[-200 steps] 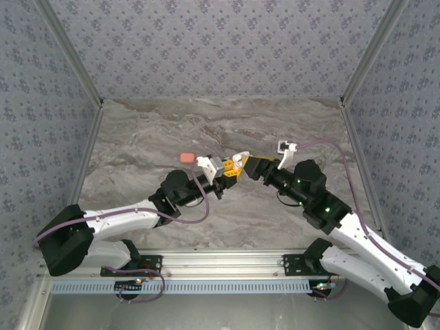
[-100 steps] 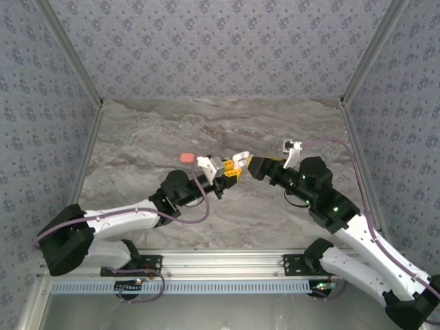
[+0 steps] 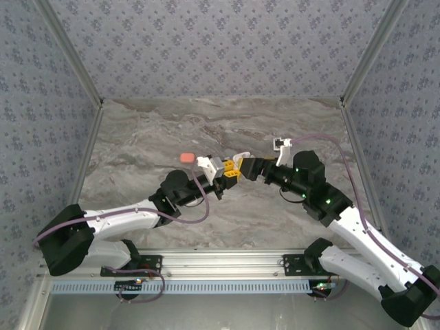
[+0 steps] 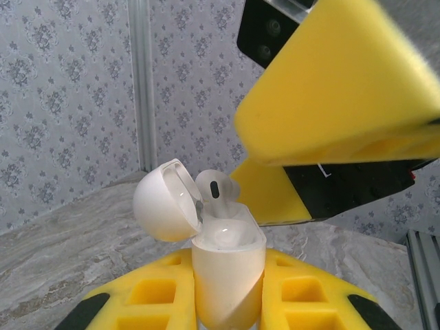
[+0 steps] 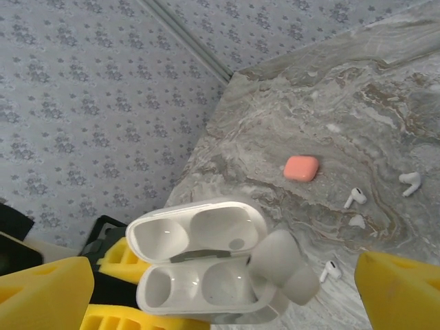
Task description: Insert the wireless bluetooth earbuds into the charging case
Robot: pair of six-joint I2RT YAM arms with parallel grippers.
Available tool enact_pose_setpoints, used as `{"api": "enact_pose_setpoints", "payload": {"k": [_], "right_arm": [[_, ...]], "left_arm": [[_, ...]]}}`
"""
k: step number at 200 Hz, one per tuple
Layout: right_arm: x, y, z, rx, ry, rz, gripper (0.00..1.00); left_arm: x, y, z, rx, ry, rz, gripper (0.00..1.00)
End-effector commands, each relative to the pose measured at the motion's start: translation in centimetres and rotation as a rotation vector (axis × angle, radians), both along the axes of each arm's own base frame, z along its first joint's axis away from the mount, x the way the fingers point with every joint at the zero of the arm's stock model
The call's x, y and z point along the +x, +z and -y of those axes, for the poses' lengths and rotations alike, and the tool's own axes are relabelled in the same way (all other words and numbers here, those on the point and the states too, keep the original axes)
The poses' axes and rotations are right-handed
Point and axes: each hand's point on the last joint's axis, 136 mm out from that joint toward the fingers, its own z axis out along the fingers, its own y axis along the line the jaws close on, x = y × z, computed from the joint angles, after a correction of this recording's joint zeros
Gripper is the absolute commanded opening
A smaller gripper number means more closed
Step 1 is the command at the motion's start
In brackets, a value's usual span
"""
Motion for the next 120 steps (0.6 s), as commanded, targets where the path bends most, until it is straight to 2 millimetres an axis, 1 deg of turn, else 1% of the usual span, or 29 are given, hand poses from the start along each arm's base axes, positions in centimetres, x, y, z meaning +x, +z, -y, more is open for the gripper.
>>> {"api": "enact_pose_setpoints", "payload": {"k": [1,15,120], "right_arm": [[-0.42,3.36,-0.32,0.042,0.039,0.096,1.00],[-0.57,3.58,-0.33,0.043,0.045,0.103,1.00],[-1.21,3.13,-0.33,0.015,0.057,0.085,1.00]], "left_arm": [[-0.46,2.81,0.23,-0.076,-0.026,0.037,0.00],[-0.42,2.80,0.26,-0.076,-0.025,0.036,0.00],[0.38,2.32,0.23,-0.060,0.015,0.016,0.00]]}}
